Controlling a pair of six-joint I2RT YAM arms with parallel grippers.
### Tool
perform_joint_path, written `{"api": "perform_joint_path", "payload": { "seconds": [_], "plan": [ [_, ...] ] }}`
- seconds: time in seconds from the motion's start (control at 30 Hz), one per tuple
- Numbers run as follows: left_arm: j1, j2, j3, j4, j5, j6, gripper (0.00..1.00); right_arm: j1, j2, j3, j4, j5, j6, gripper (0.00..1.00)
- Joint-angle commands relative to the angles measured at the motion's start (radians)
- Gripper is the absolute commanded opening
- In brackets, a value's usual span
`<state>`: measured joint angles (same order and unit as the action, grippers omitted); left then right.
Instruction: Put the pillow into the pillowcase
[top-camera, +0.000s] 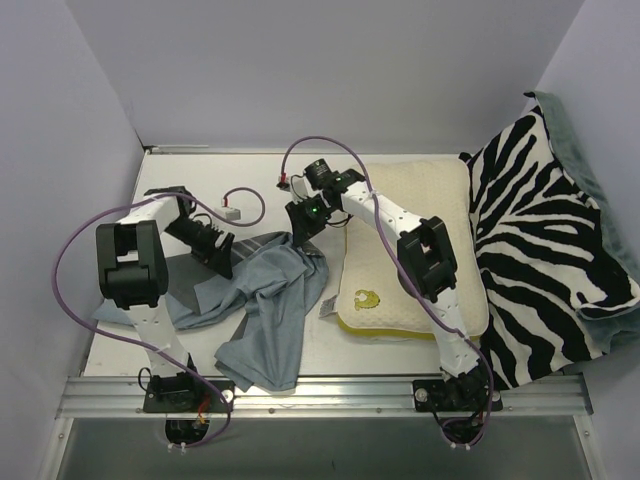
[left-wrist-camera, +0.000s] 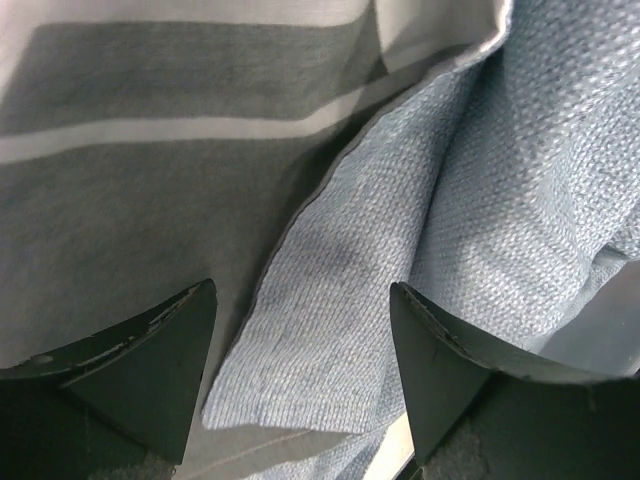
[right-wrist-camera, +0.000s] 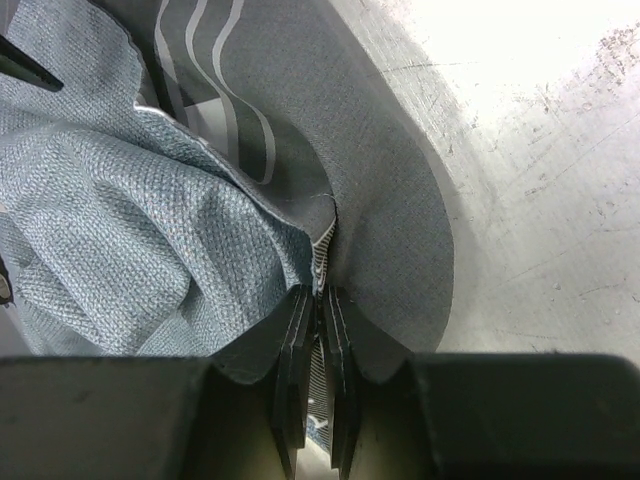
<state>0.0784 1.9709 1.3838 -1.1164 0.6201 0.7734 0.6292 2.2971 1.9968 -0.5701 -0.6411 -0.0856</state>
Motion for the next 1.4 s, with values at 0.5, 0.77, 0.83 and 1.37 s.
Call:
{"api": "perform_joint_path", "payload": {
  "seconds": [0.5,0.77,0.83,1.37],
  "plan": [
    [-0.034,-0.066,-0.111,-0.060,0.050,0.112,0.28,0.007,-0.080,-0.006,-0.008,0.017,-0.025,0.11],
    [0.038,-0.193,-0.027,-0.112,0.012,0.072,0.00,-0.012,-0.102,-0.047,-0.008,0.032,-0.022,0.46],
    [0.086,-0.214,0.042,-0.144,0.020,0.058,0.00,-0.023,-0.111,-0.073,-0.010,0.038,-0.006,0.62],
    [0.221,-0.176,0.641,-0.151,0.089,-0.238,0.00,-0.031,-0.127,-0.265,-0.008,0.011,0.049,0.58]
  ]
}}
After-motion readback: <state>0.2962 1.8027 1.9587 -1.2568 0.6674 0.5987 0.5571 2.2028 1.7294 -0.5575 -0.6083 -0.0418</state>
